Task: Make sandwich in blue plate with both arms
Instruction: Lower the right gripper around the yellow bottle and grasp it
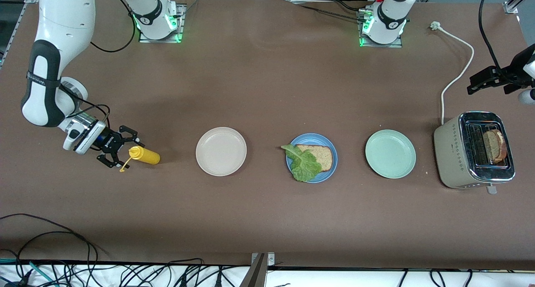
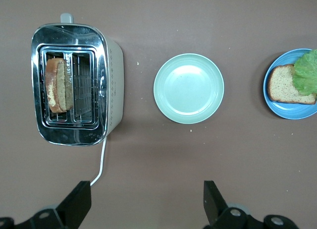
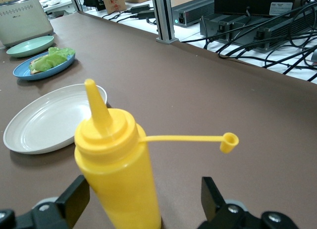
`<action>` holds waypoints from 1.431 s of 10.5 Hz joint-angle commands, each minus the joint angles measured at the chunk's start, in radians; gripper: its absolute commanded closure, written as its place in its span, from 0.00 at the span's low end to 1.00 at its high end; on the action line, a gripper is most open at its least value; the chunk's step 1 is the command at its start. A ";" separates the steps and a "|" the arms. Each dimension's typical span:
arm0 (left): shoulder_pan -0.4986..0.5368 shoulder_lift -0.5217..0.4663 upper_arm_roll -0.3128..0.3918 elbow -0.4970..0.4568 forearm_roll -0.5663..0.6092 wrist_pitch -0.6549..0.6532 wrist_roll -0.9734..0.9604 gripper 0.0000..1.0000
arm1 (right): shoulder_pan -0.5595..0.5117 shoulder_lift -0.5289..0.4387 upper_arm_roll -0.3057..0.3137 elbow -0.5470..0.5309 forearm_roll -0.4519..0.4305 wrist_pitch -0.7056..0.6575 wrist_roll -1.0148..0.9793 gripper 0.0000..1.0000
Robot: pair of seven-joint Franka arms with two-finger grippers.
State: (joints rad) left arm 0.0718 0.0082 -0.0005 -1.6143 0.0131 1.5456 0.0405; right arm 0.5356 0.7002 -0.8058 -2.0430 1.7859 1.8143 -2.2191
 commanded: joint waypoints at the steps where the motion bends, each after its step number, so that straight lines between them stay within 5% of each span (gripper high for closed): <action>1: 0.000 0.009 -0.004 0.027 0.019 -0.022 -0.008 0.00 | -0.019 0.039 0.017 0.027 0.040 -0.043 -0.025 0.00; 9: 0.000 0.010 -0.004 0.027 0.019 -0.022 -0.008 0.00 | -0.025 0.077 0.071 0.066 0.110 -0.041 -0.021 0.00; 11: 0.000 0.009 -0.004 0.027 0.019 -0.022 -0.008 0.00 | -0.025 0.077 0.071 0.069 0.109 -0.043 -0.020 0.63; 12: 0.000 0.009 -0.004 0.027 0.019 -0.022 -0.008 0.00 | -0.023 0.077 0.071 0.073 0.107 -0.043 -0.017 0.80; 13: 0.000 0.009 -0.004 0.027 0.019 -0.022 -0.008 0.00 | -0.019 0.073 0.068 0.095 0.098 -0.030 -0.001 0.87; 15: 0.000 0.009 -0.004 0.027 0.019 -0.022 -0.008 0.00 | -0.017 0.070 0.063 0.170 0.026 0.035 0.018 0.87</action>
State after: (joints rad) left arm 0.0718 0.0082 -0.0005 -1.6143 0.0131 1.5456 0.0405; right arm 0.5287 0.7648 -0.7439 -1.9652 1.8738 1.7984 -2.2285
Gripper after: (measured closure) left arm 0.000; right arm 0.626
